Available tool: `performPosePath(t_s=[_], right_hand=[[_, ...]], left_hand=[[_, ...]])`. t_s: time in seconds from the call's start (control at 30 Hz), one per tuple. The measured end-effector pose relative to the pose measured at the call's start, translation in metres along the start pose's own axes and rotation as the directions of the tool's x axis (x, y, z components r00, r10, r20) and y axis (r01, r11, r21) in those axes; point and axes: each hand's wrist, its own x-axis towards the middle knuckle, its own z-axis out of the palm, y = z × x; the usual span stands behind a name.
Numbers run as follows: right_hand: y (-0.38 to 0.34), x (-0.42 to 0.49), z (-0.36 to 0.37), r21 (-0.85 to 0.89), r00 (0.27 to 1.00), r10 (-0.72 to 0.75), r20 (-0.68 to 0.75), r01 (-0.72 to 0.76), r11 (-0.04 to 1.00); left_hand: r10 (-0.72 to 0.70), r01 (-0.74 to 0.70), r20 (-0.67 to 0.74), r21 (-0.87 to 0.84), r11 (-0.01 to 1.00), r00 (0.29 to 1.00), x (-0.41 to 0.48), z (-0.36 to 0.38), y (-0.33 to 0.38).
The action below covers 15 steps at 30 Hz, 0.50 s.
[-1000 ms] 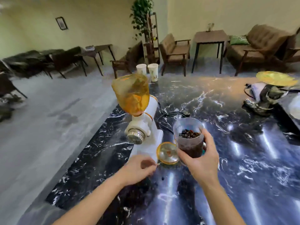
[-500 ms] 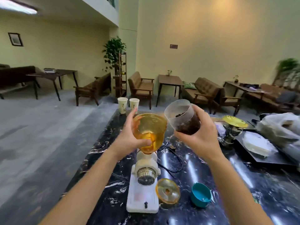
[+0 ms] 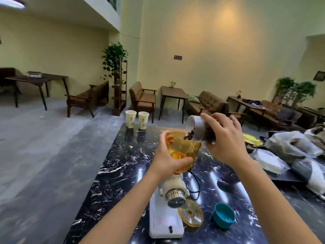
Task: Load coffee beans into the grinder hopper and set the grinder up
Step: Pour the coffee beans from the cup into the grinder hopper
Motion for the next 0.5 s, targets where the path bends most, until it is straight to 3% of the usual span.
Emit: performPosePath(t_s=[0.5], right_hand=[[-0.004, 0.0069, 0.0004, -0.121, 0.991, -0.136, 0.016, 0.137, 0.983]], left_hand=[[-0.03, 0.03, 0.019, -0.009, 1.0, 0.999, 0.0008, 0.0001, -0.0012]])
